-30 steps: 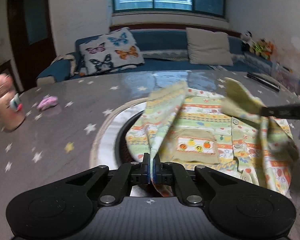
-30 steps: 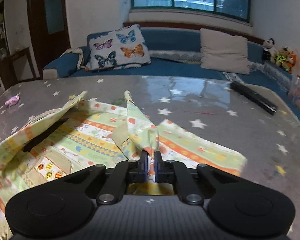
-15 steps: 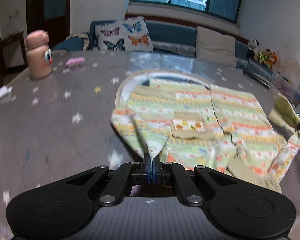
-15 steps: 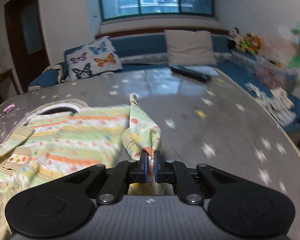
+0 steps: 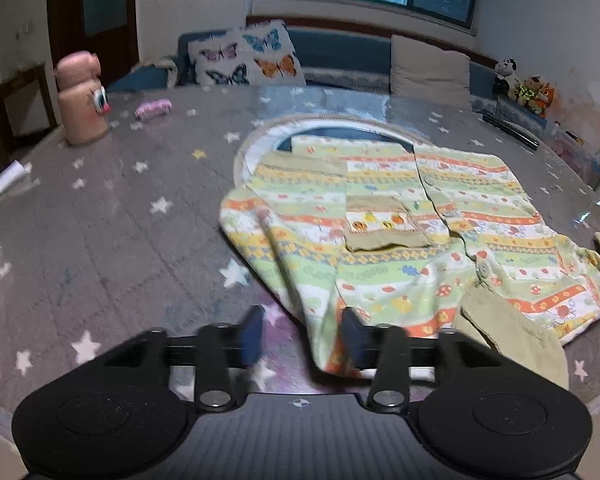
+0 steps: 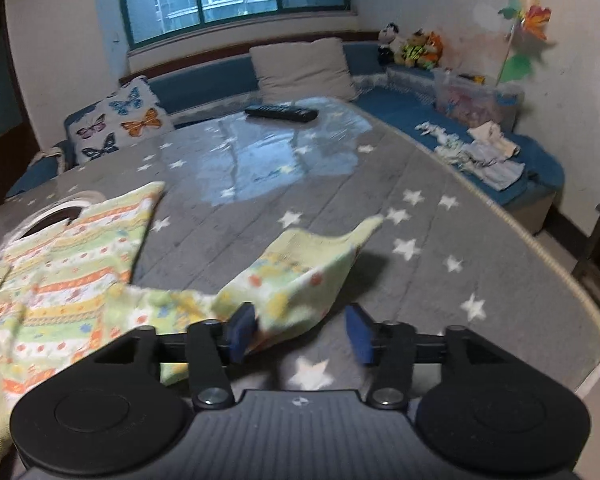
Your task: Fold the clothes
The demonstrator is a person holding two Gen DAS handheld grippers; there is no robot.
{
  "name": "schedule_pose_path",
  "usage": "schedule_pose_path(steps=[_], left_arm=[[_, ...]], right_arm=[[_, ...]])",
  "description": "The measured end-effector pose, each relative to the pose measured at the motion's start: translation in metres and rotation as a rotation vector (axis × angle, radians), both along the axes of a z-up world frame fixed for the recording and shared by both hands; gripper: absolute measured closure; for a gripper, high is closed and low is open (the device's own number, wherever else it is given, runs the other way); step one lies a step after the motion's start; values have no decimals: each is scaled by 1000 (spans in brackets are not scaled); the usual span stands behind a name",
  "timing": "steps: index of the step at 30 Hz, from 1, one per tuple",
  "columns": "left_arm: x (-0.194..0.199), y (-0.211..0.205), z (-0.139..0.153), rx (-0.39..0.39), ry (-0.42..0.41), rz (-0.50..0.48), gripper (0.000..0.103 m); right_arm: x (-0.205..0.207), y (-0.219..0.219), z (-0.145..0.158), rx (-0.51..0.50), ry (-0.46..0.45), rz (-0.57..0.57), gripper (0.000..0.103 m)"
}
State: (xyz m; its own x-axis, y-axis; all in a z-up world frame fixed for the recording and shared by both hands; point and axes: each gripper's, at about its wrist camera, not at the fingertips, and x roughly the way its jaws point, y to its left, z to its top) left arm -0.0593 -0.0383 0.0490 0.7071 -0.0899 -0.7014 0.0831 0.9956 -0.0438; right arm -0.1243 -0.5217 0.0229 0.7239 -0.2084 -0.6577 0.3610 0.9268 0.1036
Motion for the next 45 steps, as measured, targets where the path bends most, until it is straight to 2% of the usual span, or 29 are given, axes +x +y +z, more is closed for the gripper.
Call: schedule_pose_path(steps=[5,6,8,14,20,24,29,34,41,45], left_arm=[[-1,4,6,33,-34,22,32],[-1,5,8,41,-41,26,27],[0,5,11,55,-58,34,22],[11,5,19,82,-91,58,10],[33,-10,26,121,-128,31,4],[48,-22,27,146,-141,6,4],[70,-37,21,183,-142,-44,5],[102,-52,10,198,-123,-108,17],[157,-67,-16,208,-42,-131,34],[176,-70,-30,209,5,-142,44]], right_arm=[[13,-14,-3,-58,4,-65,42],[14,-17,-3,-70,5,-75,36],[18,-26,-6,-101,33,-96,29],[3,-47,-17,-127,103,-191,29],[-1,-47,-5,-122,33,-160,29],[12,-37,-6,-80,19,-75,29],[24,-21,-16,-84,34,-16,27],[29,-20,-20,-85,31,-6,18],[36,-17,-24,-96,25,-5,8],[38,-17,-25,-97,23,-5,4]])
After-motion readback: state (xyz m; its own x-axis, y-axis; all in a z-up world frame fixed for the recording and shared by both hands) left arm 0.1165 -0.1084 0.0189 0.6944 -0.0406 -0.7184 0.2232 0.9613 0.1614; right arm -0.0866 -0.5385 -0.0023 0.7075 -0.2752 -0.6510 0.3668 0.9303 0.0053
